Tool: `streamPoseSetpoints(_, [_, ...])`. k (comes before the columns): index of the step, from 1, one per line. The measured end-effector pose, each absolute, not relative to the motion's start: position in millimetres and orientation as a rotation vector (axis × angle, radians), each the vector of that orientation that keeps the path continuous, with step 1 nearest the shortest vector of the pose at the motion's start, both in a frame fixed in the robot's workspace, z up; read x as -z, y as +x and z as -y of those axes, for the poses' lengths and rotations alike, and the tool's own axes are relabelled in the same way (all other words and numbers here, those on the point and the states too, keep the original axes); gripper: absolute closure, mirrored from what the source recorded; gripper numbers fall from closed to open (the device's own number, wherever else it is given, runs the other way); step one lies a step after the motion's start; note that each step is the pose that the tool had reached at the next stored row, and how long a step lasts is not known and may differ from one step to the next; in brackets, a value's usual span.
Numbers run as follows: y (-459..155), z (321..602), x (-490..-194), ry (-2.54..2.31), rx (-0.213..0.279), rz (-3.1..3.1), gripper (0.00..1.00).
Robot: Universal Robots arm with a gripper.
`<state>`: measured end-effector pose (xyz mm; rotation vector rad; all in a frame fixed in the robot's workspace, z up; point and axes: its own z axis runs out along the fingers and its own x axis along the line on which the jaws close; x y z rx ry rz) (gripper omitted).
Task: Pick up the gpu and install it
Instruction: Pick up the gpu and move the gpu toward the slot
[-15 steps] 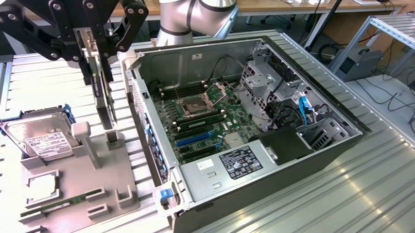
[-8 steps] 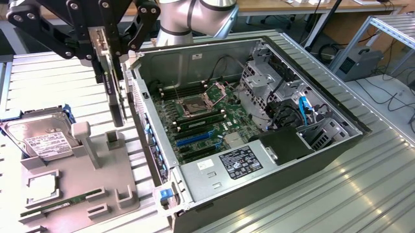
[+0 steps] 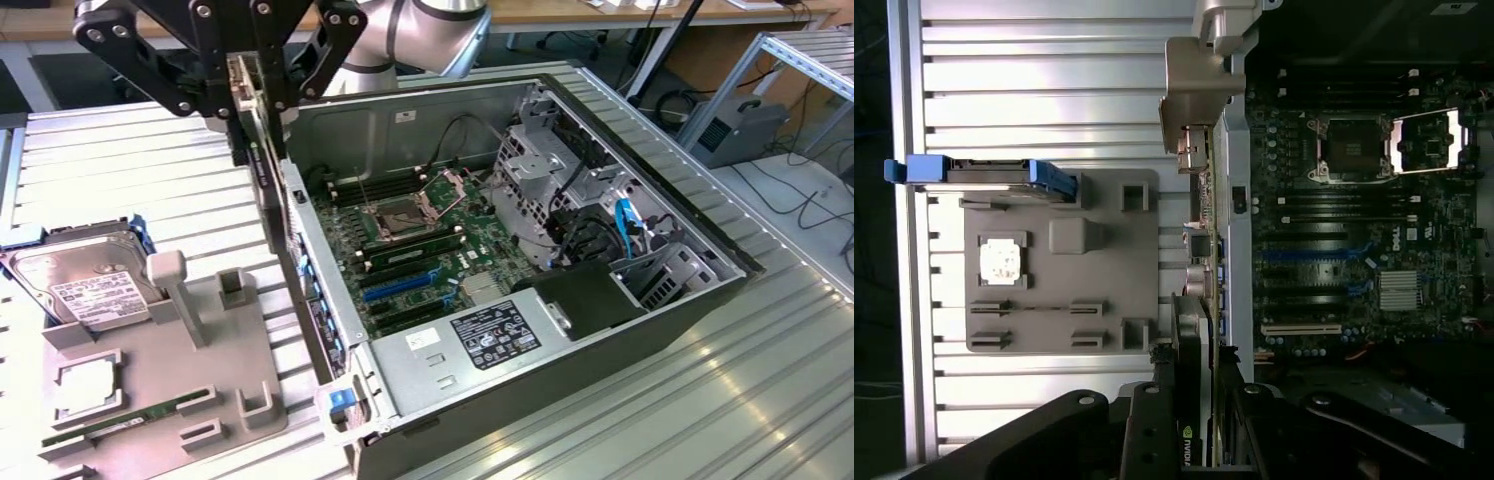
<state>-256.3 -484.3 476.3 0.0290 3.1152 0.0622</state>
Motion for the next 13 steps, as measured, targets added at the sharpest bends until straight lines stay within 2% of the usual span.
streamPoseSetpoints(13, [-213, 484, -476, 0.029, -0.062, -3.115, 0.73])
